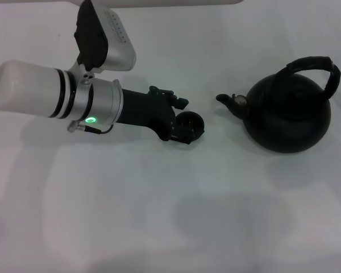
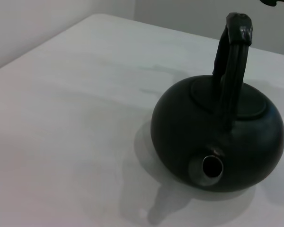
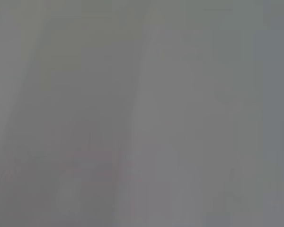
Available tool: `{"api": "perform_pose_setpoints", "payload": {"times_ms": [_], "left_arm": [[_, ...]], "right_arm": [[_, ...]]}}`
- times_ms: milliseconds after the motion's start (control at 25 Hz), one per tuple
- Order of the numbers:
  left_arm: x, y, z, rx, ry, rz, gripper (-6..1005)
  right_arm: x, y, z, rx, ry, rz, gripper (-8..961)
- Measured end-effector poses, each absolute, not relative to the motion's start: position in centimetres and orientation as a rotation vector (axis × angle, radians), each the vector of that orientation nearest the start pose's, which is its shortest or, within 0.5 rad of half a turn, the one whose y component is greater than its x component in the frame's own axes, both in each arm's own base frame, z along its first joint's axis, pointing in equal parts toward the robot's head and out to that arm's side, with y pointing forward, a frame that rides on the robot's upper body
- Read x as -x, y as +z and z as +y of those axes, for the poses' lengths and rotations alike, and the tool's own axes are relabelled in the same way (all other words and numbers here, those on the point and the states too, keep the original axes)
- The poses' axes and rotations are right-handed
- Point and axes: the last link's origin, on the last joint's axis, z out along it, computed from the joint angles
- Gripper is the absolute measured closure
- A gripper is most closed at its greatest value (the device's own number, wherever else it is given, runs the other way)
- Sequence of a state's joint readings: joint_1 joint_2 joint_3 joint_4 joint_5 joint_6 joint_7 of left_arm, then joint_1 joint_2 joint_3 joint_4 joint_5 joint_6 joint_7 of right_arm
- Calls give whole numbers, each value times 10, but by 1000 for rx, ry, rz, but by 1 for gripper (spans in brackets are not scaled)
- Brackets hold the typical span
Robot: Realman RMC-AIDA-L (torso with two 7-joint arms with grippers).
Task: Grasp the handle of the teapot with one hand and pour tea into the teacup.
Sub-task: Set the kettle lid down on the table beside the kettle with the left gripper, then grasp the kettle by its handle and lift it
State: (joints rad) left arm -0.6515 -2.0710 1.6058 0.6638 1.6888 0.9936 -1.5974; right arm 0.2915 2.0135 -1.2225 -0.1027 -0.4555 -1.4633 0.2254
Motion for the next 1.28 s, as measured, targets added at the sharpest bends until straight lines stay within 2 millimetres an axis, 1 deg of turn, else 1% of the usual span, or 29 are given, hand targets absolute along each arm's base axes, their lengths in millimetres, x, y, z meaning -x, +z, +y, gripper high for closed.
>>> {"api": "perform_pose_setpoints", "payload": {"times_ms": [160,240,360,440,480,560,640,760,880,1000,1160,1280], "left_arm": [[196,-94,350,2887,-259,-401,221],[198,-82,348,2838,-306,-366,212],[205,-53,344,2727,-399,-311,213],[215,-29,339,2634,-475,-298,213],[219,-21,337,2604,-503,-290,213],[230,0,330,2520,-588,-262,213],[243,18,319,2446,-677,-215,213],[258,36,300,2351,-798,-122,214],[270,47,289,2285,-865,-119,214],[279,49,285,2267,-873,-159,214],[282,46,282,2267,-870,-168,215],[284,45,280,2269,-872,-172,216]], "right_arm": [[-355,34,276,1701,705,260,76],[-358,35,273,1699,698,264,76],[-364,41,265,1687,695,271,76],[-370,51,257,1679,708,290,77],[-373,55,253,1683,718,304,77],[-380,67,242,1698,738,338,78],[-385,77,232,1735,759,379,78],[-388,86,222,1837,792,459,79],[-387,84,219,1987,787,579,80],[-384,73,223,2100,756,690,81],[-379,56,233,2152,721,770,82],[-377,51,241,2146,705,762,84]]}}
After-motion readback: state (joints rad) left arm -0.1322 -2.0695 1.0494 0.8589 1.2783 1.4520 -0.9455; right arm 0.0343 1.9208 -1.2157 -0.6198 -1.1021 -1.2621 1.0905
